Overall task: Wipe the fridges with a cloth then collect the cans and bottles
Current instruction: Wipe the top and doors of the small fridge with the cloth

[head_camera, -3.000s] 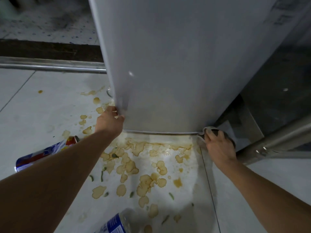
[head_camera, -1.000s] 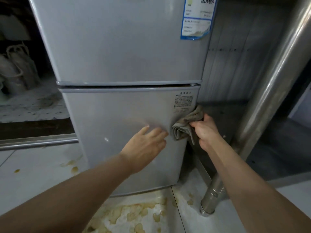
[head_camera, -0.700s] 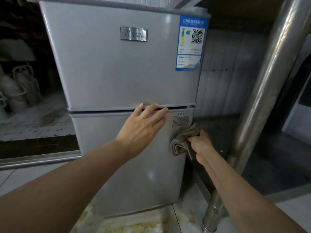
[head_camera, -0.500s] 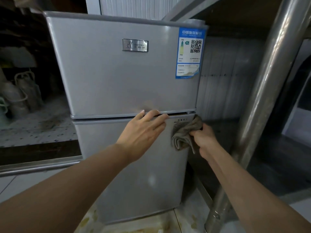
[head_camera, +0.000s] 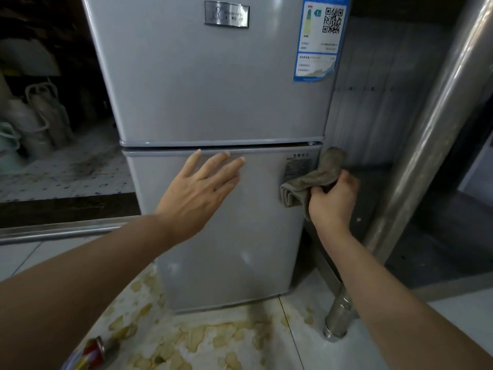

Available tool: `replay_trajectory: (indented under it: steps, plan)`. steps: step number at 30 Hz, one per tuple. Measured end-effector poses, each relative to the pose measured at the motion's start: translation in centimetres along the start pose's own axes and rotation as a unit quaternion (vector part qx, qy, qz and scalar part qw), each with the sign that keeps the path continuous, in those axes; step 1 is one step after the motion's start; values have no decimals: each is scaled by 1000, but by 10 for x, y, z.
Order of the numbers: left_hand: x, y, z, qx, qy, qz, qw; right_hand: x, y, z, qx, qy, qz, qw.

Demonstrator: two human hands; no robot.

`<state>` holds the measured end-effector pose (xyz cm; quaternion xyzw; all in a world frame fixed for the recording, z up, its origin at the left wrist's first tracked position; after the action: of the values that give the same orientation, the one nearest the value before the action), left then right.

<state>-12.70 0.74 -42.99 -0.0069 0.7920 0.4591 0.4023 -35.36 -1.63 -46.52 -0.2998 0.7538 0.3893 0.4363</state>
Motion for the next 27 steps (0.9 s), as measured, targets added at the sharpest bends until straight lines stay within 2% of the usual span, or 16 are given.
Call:
replay_trajectory:
  steps: [5,11,14,17,19,21,24,27]
  plan:
    - [7,-11,4,-18,1,12,1000,-14,-23,44,3,142,51,989]
    - [8,-23,3,-9,8,32,999,-25,-66,51,-12,230,191,954]
    - [11,-26,2,6,21,36,999,-13,-87,64,-64,288,310,904]
    - [14,-27,1,4,33,38,999,-3,-94,71,-131,347,381,847]
    - [13,-26,1,3,33,36,999,3,-92,71,-162,356,415,822]
    - [12,-25,1,3,28,29,999,8,-79,61,-153,306,414,844]
    - [11,-26,1,-3,19,28,999,2,-54,37,-56,197,350,914]
    - [14,-28,-1,-3,25,33,999,-17,-67,40,-8,225,331,916]
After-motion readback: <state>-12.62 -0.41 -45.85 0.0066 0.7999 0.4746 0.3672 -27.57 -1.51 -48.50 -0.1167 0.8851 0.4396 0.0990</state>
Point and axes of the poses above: each hand's wrist, its own z-axis away from the middle knuckle, its own y-axis out of the back of the hand, x = y × z, the point moved 8 cm from there along -z, towards the middle knuckle, and after that the axes turned 15 degrees about -x, right-handed, at the moved point
